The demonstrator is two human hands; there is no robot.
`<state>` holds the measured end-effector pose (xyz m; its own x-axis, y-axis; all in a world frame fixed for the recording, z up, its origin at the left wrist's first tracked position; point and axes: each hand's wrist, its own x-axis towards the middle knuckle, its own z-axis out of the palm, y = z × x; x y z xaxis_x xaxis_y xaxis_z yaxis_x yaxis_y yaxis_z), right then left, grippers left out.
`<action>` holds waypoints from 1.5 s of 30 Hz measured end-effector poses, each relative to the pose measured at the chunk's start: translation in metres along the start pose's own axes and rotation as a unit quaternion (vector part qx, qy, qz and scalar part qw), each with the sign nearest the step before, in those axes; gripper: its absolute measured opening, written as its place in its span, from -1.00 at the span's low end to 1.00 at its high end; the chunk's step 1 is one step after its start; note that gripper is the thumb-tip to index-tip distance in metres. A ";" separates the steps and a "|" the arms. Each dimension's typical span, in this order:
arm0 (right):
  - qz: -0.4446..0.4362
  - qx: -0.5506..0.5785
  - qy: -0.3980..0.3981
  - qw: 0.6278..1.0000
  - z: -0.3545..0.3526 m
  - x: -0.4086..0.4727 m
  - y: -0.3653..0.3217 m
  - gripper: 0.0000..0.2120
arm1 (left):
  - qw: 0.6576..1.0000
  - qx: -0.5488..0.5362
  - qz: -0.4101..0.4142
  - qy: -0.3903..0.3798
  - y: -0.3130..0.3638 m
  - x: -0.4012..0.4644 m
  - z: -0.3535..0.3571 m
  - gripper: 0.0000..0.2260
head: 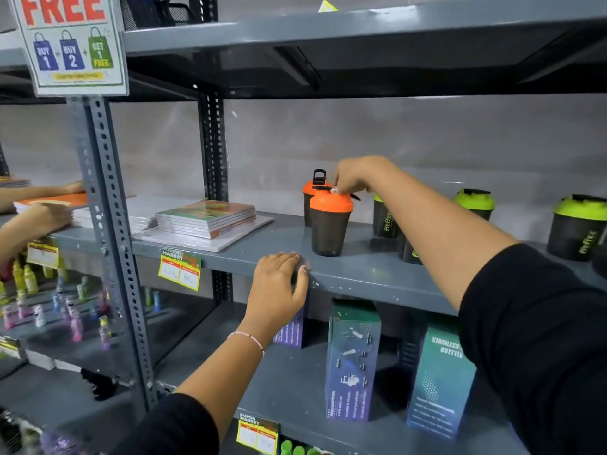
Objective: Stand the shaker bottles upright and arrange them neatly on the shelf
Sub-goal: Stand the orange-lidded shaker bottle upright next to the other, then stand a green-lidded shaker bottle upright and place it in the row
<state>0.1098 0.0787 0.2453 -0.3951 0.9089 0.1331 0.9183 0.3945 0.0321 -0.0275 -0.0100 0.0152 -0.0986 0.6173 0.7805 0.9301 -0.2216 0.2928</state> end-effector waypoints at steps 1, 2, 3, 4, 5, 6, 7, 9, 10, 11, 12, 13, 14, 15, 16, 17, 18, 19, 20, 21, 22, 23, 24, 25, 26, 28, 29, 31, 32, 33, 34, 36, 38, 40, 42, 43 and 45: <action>0.003 0.018 0.016 1.000 0.002 0.002 0.001 -0.66 | 1.000 -0.001 -0.001 -0.001 0.000 0.000 0.000 -0.69; 0.006 0.049 0.031 0.998 0.004 0.003 0.001 -0.70 | 1.000 -0.001 -0.002 -0.001 0.000 0.000 0.000 -0.69; 0.014 0.079 0.036 0.996 0.009 0.004 -0.001 -0.70 | 1.000 -0.002 -0.003 -0.003 0.000 0.000 0.000 -0.69; 0.023 0.105 0.038 0.993 0.013 0.006 -0.003 -0.68 | 1.000 -0.003 -0.003 -0.002 0.000 0.000 0.000 -0.69; 0.033 0.118 0.043 0.992 0.017 0.008 -0.006 -0.66 | 1.000 -0.004 -0.003 0.000 0.000 0.000 0.000 -0.69; 0.044 0.118 0.056 0.990 0.021 0.009 -0.009 -0.64 | 1.000 -0.005 -0.002 0.002 0.000 -0.001 0.000 -0.70; 0.060 0.113 0.072 0.989 0.024 0.011 -0.012 -0.61 | 1.000 -0.005 -0.002 0.004 -0.001 -0.001 -0.001 -0.71; 0.089 0.107 0.087 0.986 0.028 0.013 -0.017 -0.59 | 1.000 -0.009 -0.002 0.008 0.000 -0.001 -0.001 -0.72; 0.101 0.109 0.083 0.985 0.028 0.012 -0.019 -0.63 | 1.000 -0.010 -0.003 0.009 0.000 -0.001 -0.001 -0.73; 0.113 0.118 0.075 0.984 0.028 0.011 -0.022 -0.67 | 1.000 -0.011 -0.004 0.010 0.000 -0.001 -0.001 -0.73; 0.123 0.128 0.070 0.982 0.028 0.012 -0.025 -0.70 | 1.000 -0.011 -0.004 0.011 0.001 -0.001 -0.002 -0.73; 0.131 0.135 0.071 0.980 0.027 0.010 -0.027 -0.71 | 1.000 -0.013 -0.004 0.012 0.001 -0.001 -0.002 -0.73; 0.137 0.139 0.076 0.978 0.027 0.009 -0.028 -0.71 | 1.000 -0.013 -0.003 0.009 0.001 -0.001 -0.002 -0.73; 0.137 0.143 0.079 0.977 0.027 0.007 -0.029 -0.71 | 1.000 -0.014 -0.003 0.005 0.000 -0.002 -0.003 -0.73; 0.135 0.146 0.075 0.977 0.026 0.005 -0.027 -0.68 | 1.000 -0.016 0.001 0.001 0.001 -0.001 -0.003 -0.72; 0.128 0.149 0.067 0.978 0.026 0.002 -0.029 -0.63 | 1.000 -0.017 -0.005 -0.003 -0.003 -0.003 -0.004 -0.71; 0.129 0.155 0.065 0.977 0.024 -0.003 -0.024 -0.53 | 1.000 -0.018 -0.008 -0.008 -0.001 -0.001 -0.003 -0.69; 0.129 0.166 0.065 0.976 0.022 -0.008 -0.023 -0.41 | 1.000 -0.016 -0.020 -0.015 -0.002 0.000 -0.004 -0.67; 0.128 0.180 0.080 0.972 0.022 -0.016 -0.021 -0.32 | 0.999 -0.011 -0.032 -0.015 -0.002 -0.001 -0.004 -0.65; 0.128 0.197 0.110 0.966 0.021 -0.028 -0.013 -0.28 | 0.999 -0.011 -0.039 -0.012 0.004 0.000 -0.001 -0.64; 0.125 0.223 0.143 0.956 0.023 -0.039 -0.009 -0.28 | 0.999 -0.008 -0.040 -0.006 0.008 -0.002 0.001 -0.62; 0.124 0.253 0.181 0.942 0.027 -0.054 0.002 -0.29 | 0.999 -0.014 -0.033 -0.004 0.019 -0.004 0.005 -0.61; 0.124 0.279 0.217 0.927 0.034 -0.070 0.011 -0.31 | 1.000 -0.023 -0.013 -0.001 0.029 -0.006 0.009 -0.59; 0.138 0.298 0.254 0.910 0.043 -0.088 0.029 -0.37 | 0.999 -0.040 0.016 -0.003 0.047 -0.007 0.017 -0.59; 0.154 0.316 0.292 0.889 0.055 -0.103 0.044 -0.44 | 0.998 -0.055 0.043 -0.008 0.062 -0.009 0.022 -0.59; 0.209 0.357 0.380 0.827 0.079 -0.131 0.082 -0.57 | 0.992 -0.082 0.094 -0.021 0.097 -0.010 0.036 -0.61; 0.244 0.362 0.436 0.787 0.091 -0.145 0.109 -0.60 | 0.988 -0.097 0.120 -0.023 0.120 -0.009 0.044 -0.63; 0.330 0.318 0.527 0.715 0.111 -0.160 0.155 -0.46 | 0.983 -0.109 0.144 -0.031 0.155 -0.006 0.055 -0.65; 0.383 0.287 0.551 0.684 0.119 -0.165 0.180 -0.36 | 0.982 -0.106 0.151 -0.038 0.173 -0.004 0.061 -0.66; 0.431 0.265 0.559 0.657 0.125 -0.167 0.201 -0.26 | 0.983 -0.096 0.154 -0.043 0.187 -0.003 0.066 -0.66; 0.468 0.252 0.556 0.640 0.129 -0.169 0.220 -0.17 | 0.984 -0.082 0.151 -0.052 0.197 -0.002 0.071 -0.67; 0.507 0.255 0.533 0.627 0.138 -0.173 0.253 -0.03 | 0.986 -0.051 0.142 -0.069 0.211 -0.003 0.079 -0.70; 0.512 0.271 0.509 0.636 0.144 -0.174 0.280 0.05 | 0.988 -0.031 0.143 -0.055 0.215 -0.007 0.086 -0.74; 0.504 0.273 0.500 0.649 0.145 -0.174 0.301 0.04 | 0.989 -0.028 0.139 -0.033 0.216 -0.011 0.090 -0.74; 0.490 0.289 0.488 0.662 0.143 -0.177 0.319 -0.05 | 0.991 -0.028 0.129 -0.010 0.217 -0.012 0.094 -0.73; 0.476 0.303 0.482 0.670 0.143 -0.180 0.327 -0.11 | 0.992 -0.028 0.125 -0.004 0.217 -0.013 0.096 -0.73; 0.442 0.320 0.489 0.681 0.142 -0.189 0.338 -0.19 | 0.992 -0.029 0.124 0.000 0.218 -0.013 0.097 -0.73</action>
<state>0.4914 0.0592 0.0905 0.7964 0.4291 0.4261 0.4657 0.0142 -0.8848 0.2111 0.0069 0.0149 0.1303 0.5380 0.8328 0.9037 -0.4099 0.1234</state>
